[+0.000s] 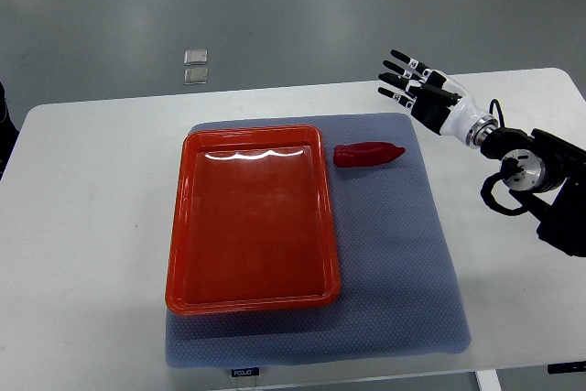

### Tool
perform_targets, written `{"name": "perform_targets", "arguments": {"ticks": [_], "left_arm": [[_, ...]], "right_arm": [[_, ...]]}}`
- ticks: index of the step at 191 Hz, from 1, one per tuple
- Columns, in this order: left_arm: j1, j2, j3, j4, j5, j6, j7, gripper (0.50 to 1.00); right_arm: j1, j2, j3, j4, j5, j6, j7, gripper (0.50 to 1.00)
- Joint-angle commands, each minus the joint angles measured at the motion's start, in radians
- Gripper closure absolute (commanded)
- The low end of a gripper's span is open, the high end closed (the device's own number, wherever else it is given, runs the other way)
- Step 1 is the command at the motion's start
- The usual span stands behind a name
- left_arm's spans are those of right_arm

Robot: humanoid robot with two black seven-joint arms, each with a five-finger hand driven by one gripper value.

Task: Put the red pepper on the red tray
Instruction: 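Move the right hand toward the red pepper beside the tray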

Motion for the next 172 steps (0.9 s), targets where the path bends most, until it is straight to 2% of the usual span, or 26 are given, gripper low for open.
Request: {"name": "perform_targets", "arguments": {"ticks": [1, 91, 124, 146, 163, 172], "left_arm": [[0.0, 0.0, 0.0, 0.002, 0.0, 0.005, 0.0, 0.5], [0.0, 0.0, 0.003, 0.005, 0.0, 0.0, 0.0, 0.5], [0.0, 0.0, 0.002, 0.002, 0.0, 0.0, 0.0, 0.5], [-0.001, 0.0, 0.003, 0.003, 0.0, 0.0, 0.0, 0.5], [0.0, 0.0, 0.002, 0.003, 0.0, 0.0, 0.0, 0.5], [0.0, 0.0, 0.002, 0.003, 0.0, 0.0, 0.0, 0.5]], "right_arm": [[0.0, 0.0, 0.0, 0.002, -0.001, 0.002, 0.0, 0.579], [0.031, -0.001, -0.018, 0.005, -0.109, 0.005, 0.0, 0.581], [0.064, 0.002, -0.02, 0.006, -0.386, -0.011, 0.0, 0.583], [0.097, 0.006, -0.022, 0.006, -0.613, -0.057, 0.0, 0.585], [0.115, 0.006, -0.02, 0.011, -0.764, -0.064, 0.0, 0.585], [0.115, 0.006, -0.02, 0.011, -0.764, -0.064, 0.0, 0.585]]}}
